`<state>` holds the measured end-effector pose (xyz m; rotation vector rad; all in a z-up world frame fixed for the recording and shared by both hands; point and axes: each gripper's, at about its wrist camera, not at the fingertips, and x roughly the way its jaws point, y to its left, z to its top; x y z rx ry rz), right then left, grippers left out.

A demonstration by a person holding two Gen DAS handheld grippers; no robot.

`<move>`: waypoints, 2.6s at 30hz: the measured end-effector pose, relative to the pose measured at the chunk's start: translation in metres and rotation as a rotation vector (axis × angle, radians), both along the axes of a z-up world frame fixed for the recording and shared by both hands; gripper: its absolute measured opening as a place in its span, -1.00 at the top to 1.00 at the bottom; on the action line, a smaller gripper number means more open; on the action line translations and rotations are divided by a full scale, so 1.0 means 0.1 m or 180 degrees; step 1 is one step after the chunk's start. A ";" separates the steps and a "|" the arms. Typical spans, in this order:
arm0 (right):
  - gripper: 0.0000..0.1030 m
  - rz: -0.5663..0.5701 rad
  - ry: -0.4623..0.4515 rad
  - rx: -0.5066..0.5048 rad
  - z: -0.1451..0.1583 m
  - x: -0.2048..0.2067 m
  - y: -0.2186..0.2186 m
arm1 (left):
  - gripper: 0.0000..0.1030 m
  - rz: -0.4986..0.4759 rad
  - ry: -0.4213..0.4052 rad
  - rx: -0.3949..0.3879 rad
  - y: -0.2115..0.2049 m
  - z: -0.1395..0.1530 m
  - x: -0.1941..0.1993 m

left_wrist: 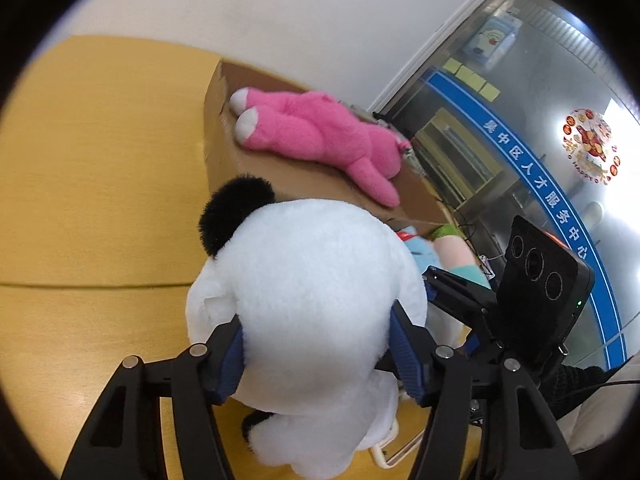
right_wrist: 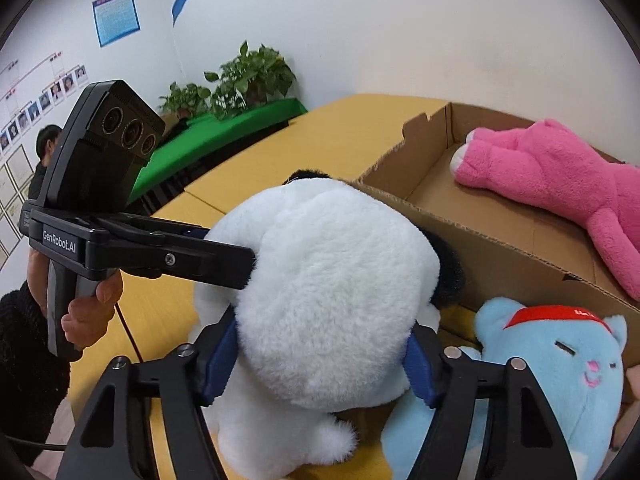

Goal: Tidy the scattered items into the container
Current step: 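Close both grippers on the white panda's body and lift it, then carry the panda into the box beside the pink bear, open both grippers, then withdraw both grippers and move them toward the blue cat plush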

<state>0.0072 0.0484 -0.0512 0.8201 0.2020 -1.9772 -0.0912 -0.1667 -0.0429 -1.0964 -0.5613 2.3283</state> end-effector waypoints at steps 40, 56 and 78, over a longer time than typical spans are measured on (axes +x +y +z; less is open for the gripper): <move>-0.71 -0.0551 -0.0465 0.0538 0.16 -2.27 -0.32 | -0.32 0.0214 -0.0352 -0.0596 0.20 0.04 -2.19; -1.00 -0.1330 0.0497 0.0351 1.01 -1.12 1.04 | -0.60 0.1270 0.0766 -0.1103 0.89 1.32 -0.32; -1.00 -0.1649 0.0656 0.0558 1.08 -0.70 1.51 | -0.60 0.1092 0.0728 -0.1316 1.83 1.23 0.17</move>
